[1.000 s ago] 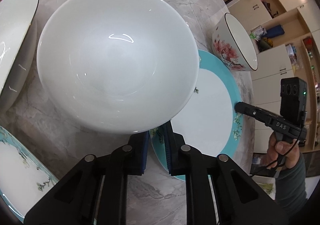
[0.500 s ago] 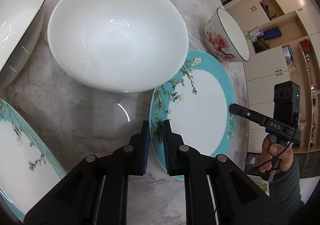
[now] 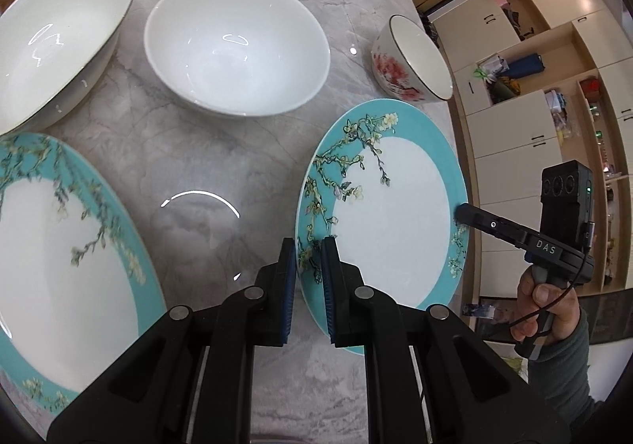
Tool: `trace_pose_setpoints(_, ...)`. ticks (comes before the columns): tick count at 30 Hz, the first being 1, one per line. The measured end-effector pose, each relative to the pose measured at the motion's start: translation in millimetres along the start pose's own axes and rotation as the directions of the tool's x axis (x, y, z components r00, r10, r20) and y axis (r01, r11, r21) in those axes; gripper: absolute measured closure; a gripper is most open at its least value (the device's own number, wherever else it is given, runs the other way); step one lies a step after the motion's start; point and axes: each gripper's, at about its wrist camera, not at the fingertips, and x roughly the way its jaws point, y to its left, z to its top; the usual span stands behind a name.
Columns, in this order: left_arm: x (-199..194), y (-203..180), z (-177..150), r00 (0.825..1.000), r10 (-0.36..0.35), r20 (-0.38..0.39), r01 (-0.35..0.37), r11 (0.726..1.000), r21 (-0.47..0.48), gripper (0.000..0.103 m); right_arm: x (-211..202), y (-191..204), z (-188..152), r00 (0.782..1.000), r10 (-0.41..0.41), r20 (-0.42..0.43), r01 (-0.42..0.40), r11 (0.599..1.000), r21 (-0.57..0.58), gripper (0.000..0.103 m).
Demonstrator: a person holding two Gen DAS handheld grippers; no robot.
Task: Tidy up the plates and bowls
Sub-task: 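Lift the teal plate and lower it onto the grey plate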
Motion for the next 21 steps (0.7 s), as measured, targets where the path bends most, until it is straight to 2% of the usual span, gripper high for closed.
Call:
trace_pose_setpoints(12, -63.9, 6.6, -71.7, 0.999, -0.025, 0.027, 0.024, 1.0, 0.006, 0.093, -31.9, 55.7, -65.6, 1.0, 0.021, 0.011, -0.02, 1.0, -0.011, 0.091)
trace_pose_setpoints(21, -120.7, 43.7, -148.1, 1.0, -0.021, 0.023, 0.021, 1.0, -0.003, 0.093, -27.6, 97.7, -136.2, 0.999, 0.046, -0.005, -0.046, 0.999, 0.001, 0.091)
